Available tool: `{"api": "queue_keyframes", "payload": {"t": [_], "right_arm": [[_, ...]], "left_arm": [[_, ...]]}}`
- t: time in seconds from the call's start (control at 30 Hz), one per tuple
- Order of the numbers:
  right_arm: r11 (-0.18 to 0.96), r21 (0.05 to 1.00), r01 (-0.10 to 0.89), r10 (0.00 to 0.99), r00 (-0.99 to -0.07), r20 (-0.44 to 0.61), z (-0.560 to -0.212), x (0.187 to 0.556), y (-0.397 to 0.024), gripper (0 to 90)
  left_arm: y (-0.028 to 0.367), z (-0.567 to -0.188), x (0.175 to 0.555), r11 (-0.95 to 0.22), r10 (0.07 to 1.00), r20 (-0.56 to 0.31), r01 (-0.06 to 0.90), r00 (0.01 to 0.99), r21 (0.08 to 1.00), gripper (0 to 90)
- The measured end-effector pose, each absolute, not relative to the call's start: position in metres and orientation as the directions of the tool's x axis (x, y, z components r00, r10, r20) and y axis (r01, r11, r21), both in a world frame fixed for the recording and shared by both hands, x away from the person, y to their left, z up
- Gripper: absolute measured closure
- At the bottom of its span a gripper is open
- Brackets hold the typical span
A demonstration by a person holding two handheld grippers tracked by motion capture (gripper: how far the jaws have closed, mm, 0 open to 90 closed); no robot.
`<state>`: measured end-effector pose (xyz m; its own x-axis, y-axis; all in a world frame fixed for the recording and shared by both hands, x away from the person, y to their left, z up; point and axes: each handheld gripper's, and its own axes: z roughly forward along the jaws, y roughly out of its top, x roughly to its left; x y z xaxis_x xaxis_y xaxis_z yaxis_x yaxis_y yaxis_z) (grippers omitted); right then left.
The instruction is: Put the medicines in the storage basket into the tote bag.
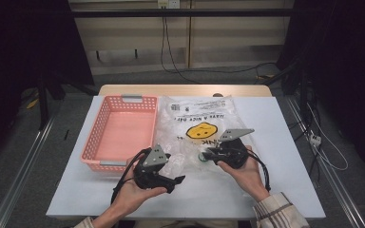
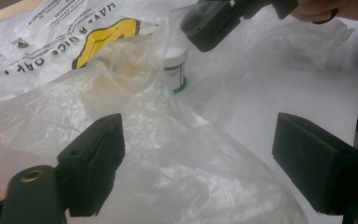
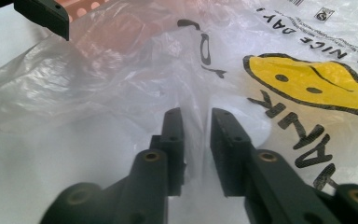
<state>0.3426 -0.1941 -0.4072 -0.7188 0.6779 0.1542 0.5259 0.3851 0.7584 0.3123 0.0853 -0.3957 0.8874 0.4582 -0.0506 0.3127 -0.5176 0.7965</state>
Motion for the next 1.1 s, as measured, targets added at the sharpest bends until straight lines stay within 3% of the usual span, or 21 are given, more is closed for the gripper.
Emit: {"api": "queue_keyframes", "payload": {"t": [0.53, 0.73, 1.1], "right_arm": [[0.301, 0.818, 0.491, 0.734, -0.667, 0.13, -0.395, 0.316, -0.22, 28.0], [0.261, 0.82, 0.51, 0.779, -0.613, 0.134, -0.396, 0.31, -0.235, 22.0], [0.219, 0.822, 0.525, 0.831, -0.542, 0.125, -0.399, 0.29, -0.258, 20.0]], "left_arm": [[0.116, -0.401, 0.299, -0.466, 0.53, -0.041, 0.331, 0.847, 0.82, 10.6], [0.123, -0.402, 0.296, -0.438, 0.532, -0.052, 0.327, 0.845, 0.838, 11.7], [0.135, -0.401, 0.29, -0.433, 0.543, -0.034, 0.314, 0.839, 0.845, 8.5]]}}
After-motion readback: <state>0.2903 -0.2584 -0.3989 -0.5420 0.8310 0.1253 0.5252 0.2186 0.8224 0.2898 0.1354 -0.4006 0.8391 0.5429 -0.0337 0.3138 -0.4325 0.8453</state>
